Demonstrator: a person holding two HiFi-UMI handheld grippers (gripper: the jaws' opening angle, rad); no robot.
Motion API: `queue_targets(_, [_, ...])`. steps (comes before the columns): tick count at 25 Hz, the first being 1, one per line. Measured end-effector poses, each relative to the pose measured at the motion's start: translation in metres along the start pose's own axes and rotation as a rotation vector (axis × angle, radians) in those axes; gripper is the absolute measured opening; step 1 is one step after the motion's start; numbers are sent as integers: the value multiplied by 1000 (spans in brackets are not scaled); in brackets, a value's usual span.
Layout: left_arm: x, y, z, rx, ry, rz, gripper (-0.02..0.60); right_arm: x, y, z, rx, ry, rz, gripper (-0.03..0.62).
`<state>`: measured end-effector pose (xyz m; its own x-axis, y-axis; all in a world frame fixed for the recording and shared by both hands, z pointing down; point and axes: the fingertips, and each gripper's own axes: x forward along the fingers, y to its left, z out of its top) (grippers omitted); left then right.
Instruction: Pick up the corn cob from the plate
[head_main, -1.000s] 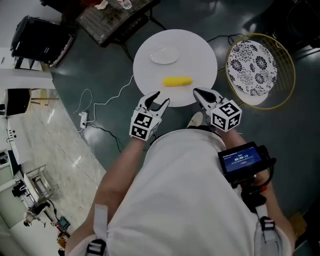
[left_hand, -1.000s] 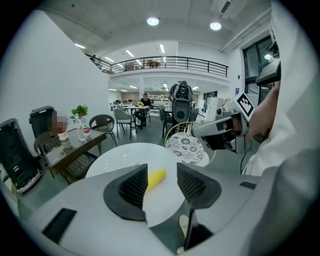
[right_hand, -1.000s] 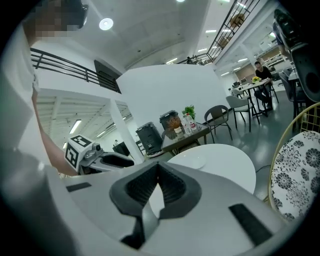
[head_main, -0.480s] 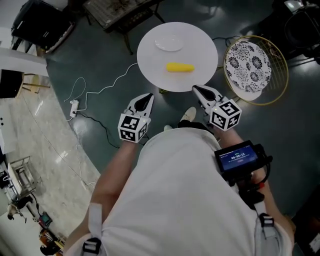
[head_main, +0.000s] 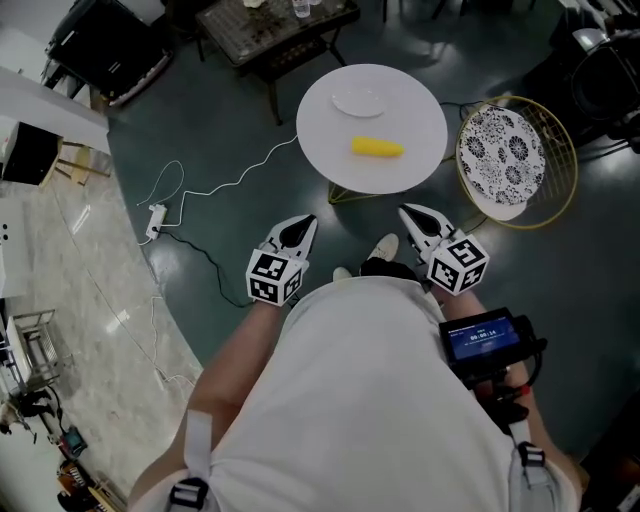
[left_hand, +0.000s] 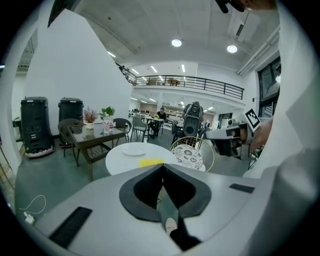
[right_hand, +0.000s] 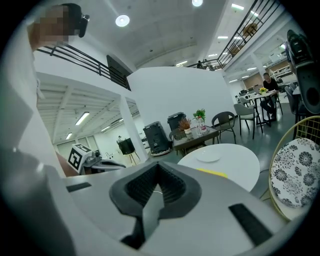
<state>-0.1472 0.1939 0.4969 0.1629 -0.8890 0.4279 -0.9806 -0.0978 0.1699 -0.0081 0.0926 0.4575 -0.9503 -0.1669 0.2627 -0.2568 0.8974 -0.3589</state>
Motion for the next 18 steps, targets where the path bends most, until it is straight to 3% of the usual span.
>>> queue_targets(18, [12,-35,-2,34,7,-65,9,-27,0,-13,21,-18,-39,6])
